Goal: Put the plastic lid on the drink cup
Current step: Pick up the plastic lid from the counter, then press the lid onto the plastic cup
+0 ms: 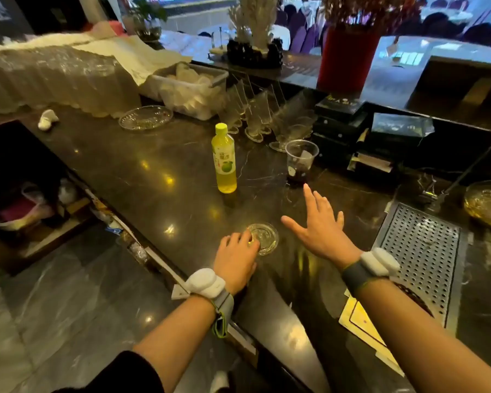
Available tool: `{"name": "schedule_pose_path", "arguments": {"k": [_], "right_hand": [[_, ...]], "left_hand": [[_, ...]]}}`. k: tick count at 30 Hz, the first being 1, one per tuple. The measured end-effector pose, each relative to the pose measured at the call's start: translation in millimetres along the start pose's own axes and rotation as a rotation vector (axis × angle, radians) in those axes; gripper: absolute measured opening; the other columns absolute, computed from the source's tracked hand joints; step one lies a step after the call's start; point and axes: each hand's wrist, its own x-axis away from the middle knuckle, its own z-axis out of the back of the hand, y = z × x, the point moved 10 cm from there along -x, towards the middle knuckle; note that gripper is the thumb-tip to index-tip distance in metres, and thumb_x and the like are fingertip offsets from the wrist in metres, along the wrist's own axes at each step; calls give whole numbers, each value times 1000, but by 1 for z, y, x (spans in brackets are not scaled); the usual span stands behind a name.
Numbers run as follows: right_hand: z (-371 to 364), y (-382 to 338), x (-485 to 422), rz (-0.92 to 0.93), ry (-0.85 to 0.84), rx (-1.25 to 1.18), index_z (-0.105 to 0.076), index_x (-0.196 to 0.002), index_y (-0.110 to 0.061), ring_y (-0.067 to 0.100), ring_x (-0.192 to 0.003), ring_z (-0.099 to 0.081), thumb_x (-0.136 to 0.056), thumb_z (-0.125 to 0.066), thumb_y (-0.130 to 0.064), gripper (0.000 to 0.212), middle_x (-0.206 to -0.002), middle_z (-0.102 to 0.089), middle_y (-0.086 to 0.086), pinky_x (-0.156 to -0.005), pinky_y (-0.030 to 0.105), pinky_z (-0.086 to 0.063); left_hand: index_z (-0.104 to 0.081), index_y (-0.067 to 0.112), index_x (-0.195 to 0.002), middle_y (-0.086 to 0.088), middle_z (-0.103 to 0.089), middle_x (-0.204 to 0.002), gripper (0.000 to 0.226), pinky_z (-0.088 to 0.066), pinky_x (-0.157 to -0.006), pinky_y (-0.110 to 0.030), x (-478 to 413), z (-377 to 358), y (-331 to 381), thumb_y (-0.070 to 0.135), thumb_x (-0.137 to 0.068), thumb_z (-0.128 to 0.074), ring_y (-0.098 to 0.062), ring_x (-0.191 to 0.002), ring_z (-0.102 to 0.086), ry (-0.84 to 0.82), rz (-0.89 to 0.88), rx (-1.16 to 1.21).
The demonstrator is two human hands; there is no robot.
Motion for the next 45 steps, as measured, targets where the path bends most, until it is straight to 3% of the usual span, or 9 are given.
{"name": "schedule_pose_path", "arguments": {"k": [5,9,13,17,21,28,34,41,45], "right_hand": [[-7,13,-43,-109,9,-37,8,-149,-27,27,-148,0,-86,-43,-61,88,-161,-4,10,-114,59,0],[-12,22,-78,-179,37,-97,5,-150,-23,28,-147,-8,-86,-47,-58,89,-160,-10,11,-115,59,-7],[-18,35,-123,-323,54,-370,-1,-150,-17,31,-144,-18,-84,-58,-50,93,-159,-14,15,-115,47,-20],[-22,57,-152,-462,129,-657,-6,-150,-13,31,-141,-27,-76,-71,-42,102,-156,-23,16,-114,41,-27],[-12,69,-191,-480,251,-771,-11,-149,-16,28,-138,-33,-66,-82,-32,110,-154,-29,11,-113,45,-31],[-7,67,-249,-360,321,-853,-21,-145,-17,23,-134,-37,-67,-83,-19,100,-149,-35,10,-107,32,-32],[-9,72,-247,-310,348,-888,-35,-135,-19,12,-117,-44,-64,-85,-20,87,-130,-46,1,-97,26,-37],[-17,64,-216,-261,357,-908,-38,-131,-23,19,-120,-50,-61,-86,-17,85,-127,-51,0,-104,39,-43],[-29,35,-186,-174,295,-883,-40,-124,-28,4,-109,-54,-59,-87,-11,82,-115,-51,-18,-87,13,-46]], "left_hand": [[-52,13,-117,-13,-50,-127,34,-40,-88,-44,-38,-21,-7,23,-84,-53,-35,-113,-47,-45,-136,-73],[-67,19,-74,-3,-68,-85,24,-46,-54,-31,-56,-33,-5,24,-54,-78,-23,-74,-63,7,-308,-196],[-62,15,-73,-5,-65,-83,27,-45,-52,-30,-96,-28,-19,26,-52,-75,-25,-73,-62,61,-387,-122],[-49,11,-77,-11,-53,-86,12,-44,-62,-37,-138,30,-45,21,-71,-53,-25,-75,-51,221,-253,402],[-48,15,-76,-3,-48,-84,12,-41,-62,-20,-194,69,-87,12,-76,-60,-9,-66,-49,347,24,910],[-52,1,-95,-17,-60,-79,9,-59,-66,-25,-258,27,-93,1,-86,-53,-21,-71,-64,37,480,1830],[-55,-1,-103,-11,-63,-76,19,-55,-72,-29,-267,31,-104,4,-86,-53,-16,-70,-63,116,519,1907],[-55,7,-85,-1,-57,-60,6,-47,-58,-22,-232,36,-104,2,-82,-53,-10,-56,-54,272,462,1959],[-56,8,-77,-5,-54,-64,11,-44,-53,-20,-213,8,-92,2,-85,-51,-11,-54,-51,55,537,1896]]}}
